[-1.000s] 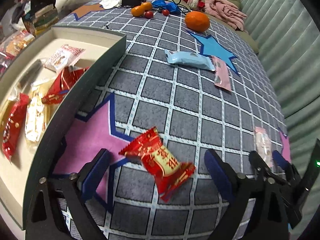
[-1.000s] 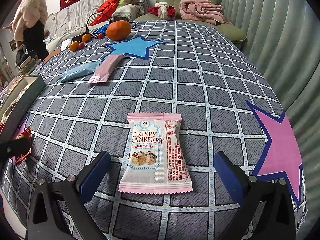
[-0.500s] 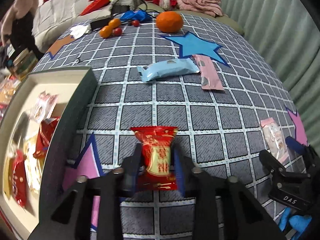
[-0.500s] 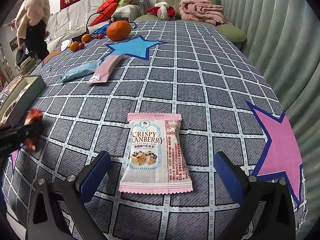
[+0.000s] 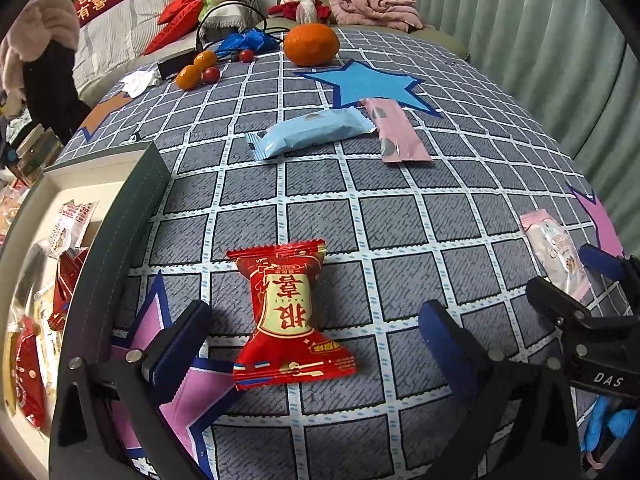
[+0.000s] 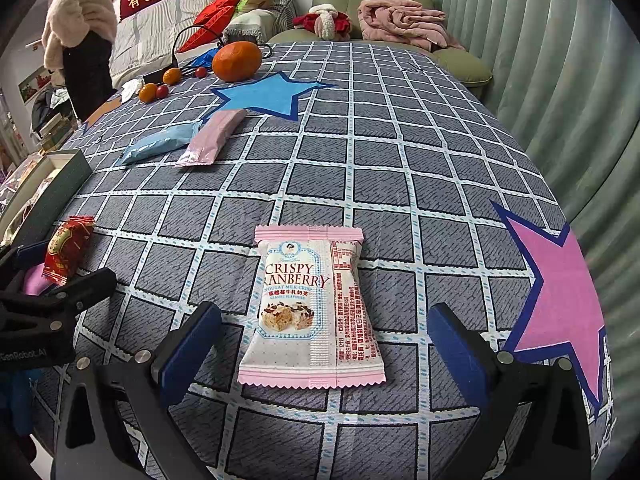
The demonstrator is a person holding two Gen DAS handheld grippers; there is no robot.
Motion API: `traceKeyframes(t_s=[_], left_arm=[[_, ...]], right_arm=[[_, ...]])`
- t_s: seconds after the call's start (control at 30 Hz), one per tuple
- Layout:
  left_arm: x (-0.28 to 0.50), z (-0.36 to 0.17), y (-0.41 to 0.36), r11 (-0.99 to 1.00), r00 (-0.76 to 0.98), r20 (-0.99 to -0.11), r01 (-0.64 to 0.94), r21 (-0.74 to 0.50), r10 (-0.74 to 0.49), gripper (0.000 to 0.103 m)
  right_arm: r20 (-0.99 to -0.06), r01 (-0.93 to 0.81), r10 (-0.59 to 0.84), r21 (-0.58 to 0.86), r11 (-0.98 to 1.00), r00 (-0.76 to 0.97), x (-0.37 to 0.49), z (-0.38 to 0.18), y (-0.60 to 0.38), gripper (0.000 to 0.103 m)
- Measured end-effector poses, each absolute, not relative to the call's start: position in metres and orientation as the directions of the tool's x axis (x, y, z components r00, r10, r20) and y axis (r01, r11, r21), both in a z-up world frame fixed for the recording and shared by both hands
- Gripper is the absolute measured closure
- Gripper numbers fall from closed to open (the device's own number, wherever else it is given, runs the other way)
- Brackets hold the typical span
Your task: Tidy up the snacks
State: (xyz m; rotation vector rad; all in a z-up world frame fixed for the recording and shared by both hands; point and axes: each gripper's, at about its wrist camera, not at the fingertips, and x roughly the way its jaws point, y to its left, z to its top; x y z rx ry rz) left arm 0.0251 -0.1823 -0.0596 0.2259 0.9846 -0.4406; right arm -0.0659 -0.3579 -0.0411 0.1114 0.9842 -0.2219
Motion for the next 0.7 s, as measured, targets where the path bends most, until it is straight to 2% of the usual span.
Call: traceKeyframes(t_s=[0.7], left_arm=[[0.0202, -0.061, -0.1793, 0.891, 0.505, -0.82, 0.454, -0.014, -0.271, 0.0]], right_arm=[[-0.837, 0.235, -0.135, -0.008, 0.972, 0.53, -0.0673, -0.0403, -0.3575, 0.0]])
